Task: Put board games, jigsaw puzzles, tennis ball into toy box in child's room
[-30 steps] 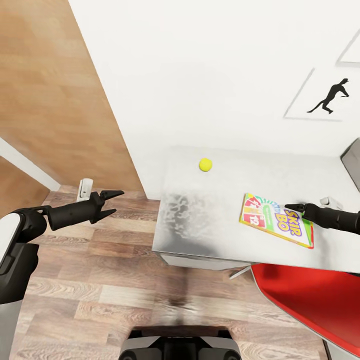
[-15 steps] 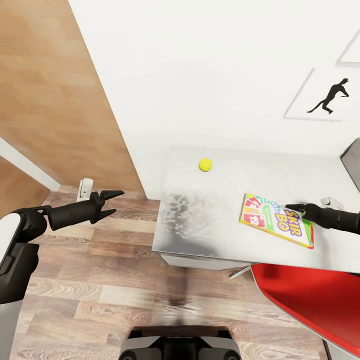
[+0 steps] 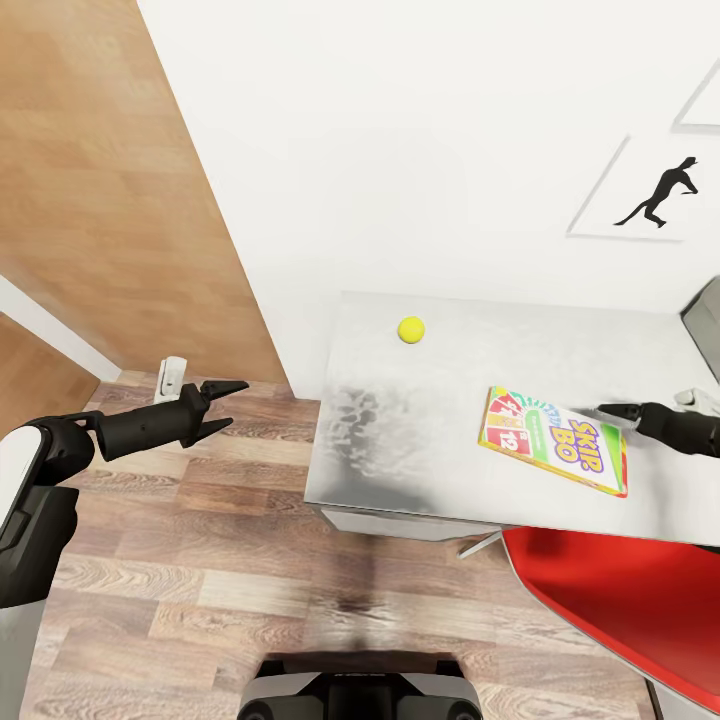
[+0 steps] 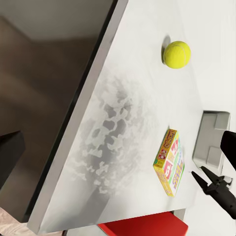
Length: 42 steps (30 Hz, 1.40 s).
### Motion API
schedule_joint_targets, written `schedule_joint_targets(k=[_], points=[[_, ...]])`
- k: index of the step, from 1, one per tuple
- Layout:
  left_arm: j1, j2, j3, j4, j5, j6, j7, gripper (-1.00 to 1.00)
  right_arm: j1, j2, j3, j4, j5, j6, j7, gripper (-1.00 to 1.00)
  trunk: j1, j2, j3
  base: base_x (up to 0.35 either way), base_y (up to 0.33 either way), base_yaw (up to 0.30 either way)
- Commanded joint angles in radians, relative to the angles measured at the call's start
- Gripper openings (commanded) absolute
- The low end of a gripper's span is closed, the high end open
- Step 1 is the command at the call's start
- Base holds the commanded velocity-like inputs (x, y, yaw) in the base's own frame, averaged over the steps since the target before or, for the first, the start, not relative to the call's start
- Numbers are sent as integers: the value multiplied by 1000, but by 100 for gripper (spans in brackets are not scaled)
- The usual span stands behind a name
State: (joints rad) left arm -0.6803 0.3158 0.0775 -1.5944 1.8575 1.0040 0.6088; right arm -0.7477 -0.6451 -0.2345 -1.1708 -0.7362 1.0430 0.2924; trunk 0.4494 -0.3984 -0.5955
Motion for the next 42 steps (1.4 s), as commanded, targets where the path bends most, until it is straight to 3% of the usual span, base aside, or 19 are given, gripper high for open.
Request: schedule_joint_targets(k=[1, 10, 25, 42], points=[[-1, 0, 1, -1, 10, 2, 10, 100, -1, -6, -3, 0, 9, 4, 11, 100, 1, -2, -1, 0, 0, 0], [-2, -1, 1, 0, 9, 2, 10, 100, 0, -27, -10, -1, 8, 4, 12, 100, 1, -2, -1, 0, 0, 0], [-2, -3, 0, 0, 9, 2, 9, 100, 8, -34, -18, 13, 10, 4, 13, 100, 1, -2, -1, 0, 0, 0], [-2, -3, 0, 2, 9, 2, 9, 100, 82, -63, -23, 35, 2, 4, 18, 100, 1, -2, -1, 0, 0, 0]])
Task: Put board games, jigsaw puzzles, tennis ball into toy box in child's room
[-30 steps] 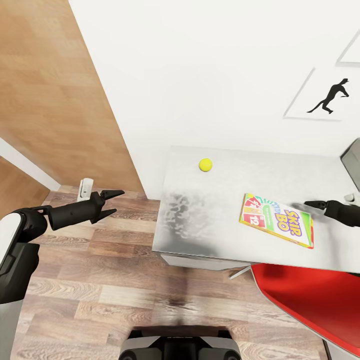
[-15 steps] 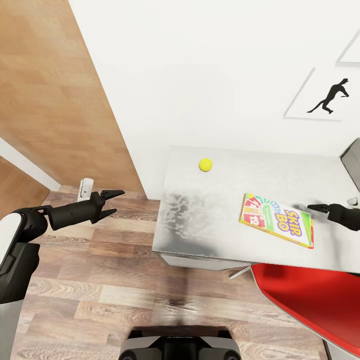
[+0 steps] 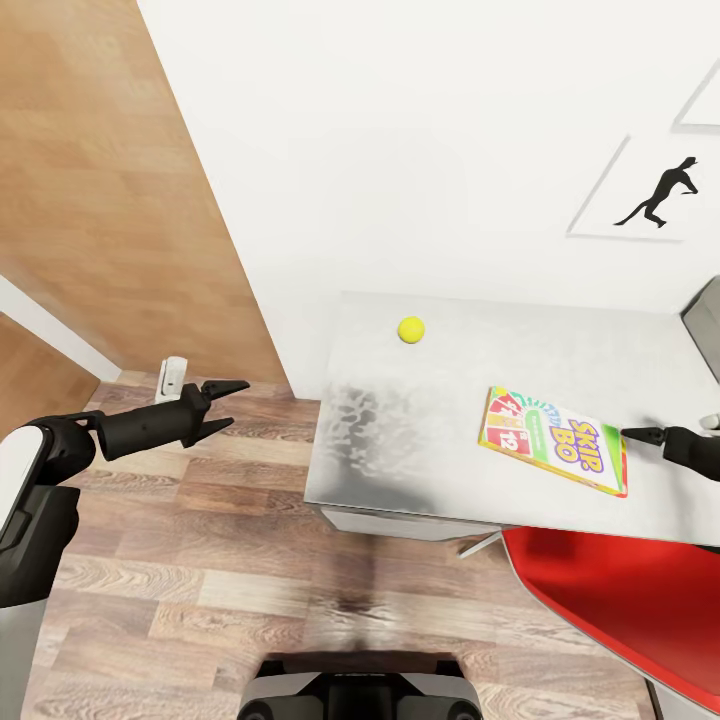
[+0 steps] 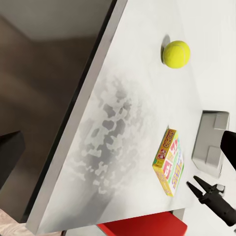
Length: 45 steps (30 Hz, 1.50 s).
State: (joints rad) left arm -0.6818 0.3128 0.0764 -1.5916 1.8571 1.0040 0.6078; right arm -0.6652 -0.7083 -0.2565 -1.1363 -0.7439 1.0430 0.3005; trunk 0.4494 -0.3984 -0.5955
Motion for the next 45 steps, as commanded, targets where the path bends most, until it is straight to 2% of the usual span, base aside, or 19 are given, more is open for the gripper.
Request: schedule_joint_targets(k=[1, 45], points=[[-1, 0, 1, -1, 10, 2, 10, 100, -1, 0, -1, 0, 9, 4, 10, 100, 1, -2, -1, 0, 0, 0], [-3, -3, -1, 1, 10, 2, 10, 100, 15, 22, 10, 23, 6, 4, 12, 100, 1, -2, -1, 0, 0, 0]])
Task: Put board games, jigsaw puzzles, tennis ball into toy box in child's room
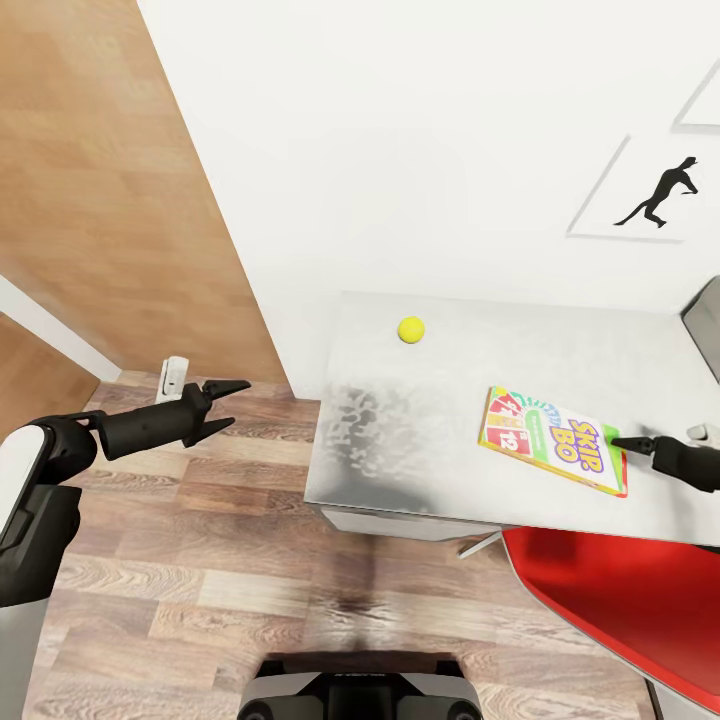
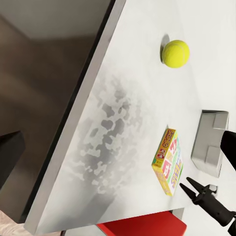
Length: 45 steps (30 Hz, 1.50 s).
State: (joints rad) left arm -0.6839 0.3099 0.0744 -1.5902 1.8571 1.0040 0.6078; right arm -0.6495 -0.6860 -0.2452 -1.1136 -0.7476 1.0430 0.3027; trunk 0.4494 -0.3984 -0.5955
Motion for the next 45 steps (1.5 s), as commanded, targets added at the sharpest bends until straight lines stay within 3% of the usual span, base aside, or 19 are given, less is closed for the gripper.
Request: schedule_joint_targets(k=[1, 29, 45], points=[[-1, 0, 1, -1, 10, 2, 10, 100, -1, 0, -1, 2, 10, 4, 10, 100, 1, -2, -1, 0, 0, 0], [-1, 1, 2, -2, 10, 2, 9, 100, -2, 17, 1, 53, 10, 4, 10, 100, 1, -2, -1, 0, 0, 0], [-1, 1, 2, -2, 10, 2, 9, 100, -6, 64, 11, 51, 10, 4, 12, 100, 1, -2, -1, 0, 0, 0]])
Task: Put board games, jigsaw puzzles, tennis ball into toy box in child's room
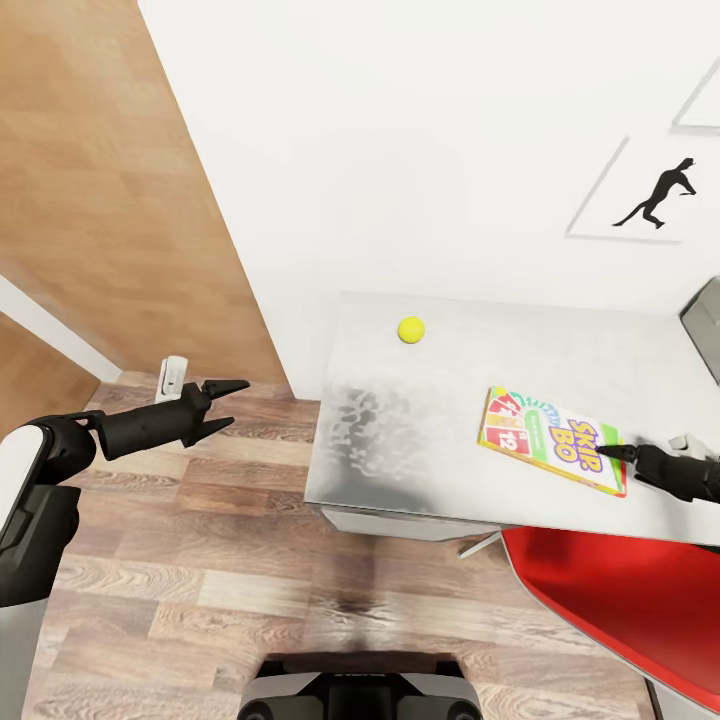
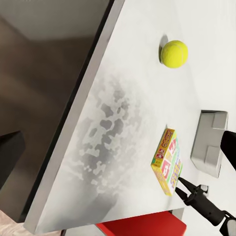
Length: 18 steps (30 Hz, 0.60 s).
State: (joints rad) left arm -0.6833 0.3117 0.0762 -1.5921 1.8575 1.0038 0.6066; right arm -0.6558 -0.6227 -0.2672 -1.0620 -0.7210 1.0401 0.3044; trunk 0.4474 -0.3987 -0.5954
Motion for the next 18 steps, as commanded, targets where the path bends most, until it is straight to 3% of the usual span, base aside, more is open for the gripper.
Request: schedule_joint_targets(k=[1, 12, 18], points=[[-1, 0, 0, 0, 9, 2, 10, 100, 0, 1, 33, -1, -17, 7, 10, 100, 3, -1, -1, 0, 0, 0], [-1, 0, 0, -1, 9, 2, 10, 100, -9, 16, 42, -11, -17, 7, 31, 100, 3, -1, -1, 0, 0, 0], [-1, 0, 0, -1, 9, 2, 11, 100, -12, 38, 45, -17, -17, 7, 45, 100, 3, -1, -1, 0, 0, 0]])
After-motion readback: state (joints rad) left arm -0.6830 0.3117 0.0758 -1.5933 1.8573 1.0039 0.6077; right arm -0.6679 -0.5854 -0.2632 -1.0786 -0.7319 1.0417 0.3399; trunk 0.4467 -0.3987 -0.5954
